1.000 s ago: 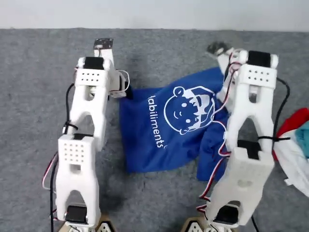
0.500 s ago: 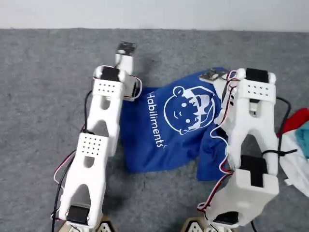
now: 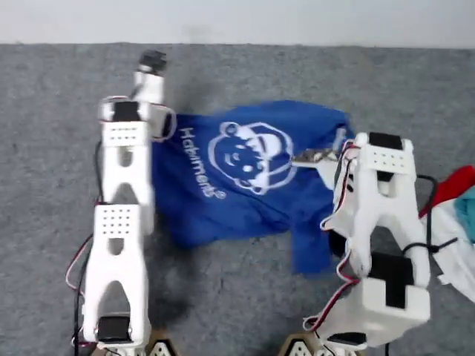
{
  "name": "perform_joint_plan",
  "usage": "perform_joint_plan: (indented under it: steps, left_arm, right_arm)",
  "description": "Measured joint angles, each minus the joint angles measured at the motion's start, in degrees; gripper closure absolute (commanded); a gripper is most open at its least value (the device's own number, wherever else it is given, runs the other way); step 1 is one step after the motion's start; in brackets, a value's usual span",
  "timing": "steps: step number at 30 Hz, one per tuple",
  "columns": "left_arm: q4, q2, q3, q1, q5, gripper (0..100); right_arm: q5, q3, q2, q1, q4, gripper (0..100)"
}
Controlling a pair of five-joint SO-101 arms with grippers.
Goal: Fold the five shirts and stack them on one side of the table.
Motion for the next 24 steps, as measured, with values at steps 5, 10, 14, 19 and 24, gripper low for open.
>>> perform_joint_plan:
  steps: [5,10,14,19,24]
  left_arm:
    - [-1.1,-1.5,0.0,-3.4,5.9,80]
    - [2.2,-5.2,0.0,-2.1,8.0,80]
    - [7.1,-7.1,0.0,-1.2,8.4,80]
    - [14.2,-12.5,0.0,-1.5,8.4,80]
    - [14.5,-19.4,1.0,-2.5,6.1,80]
  right_arm:
    - [1.7,5.7,-5.7,-2.0,0.0,71.4]
    - [0.8,9.8,-7.6,-7.0,-1.2,71.5]
    - [-3.3,13.0,-7.2,-10.1,-8.5,79.6]
    - [-5.6,14.2,-2.4,-12.4,-15.7,99.4]
    - [-5.8,14.2,2.1,-12.3,-18.8,97.0]
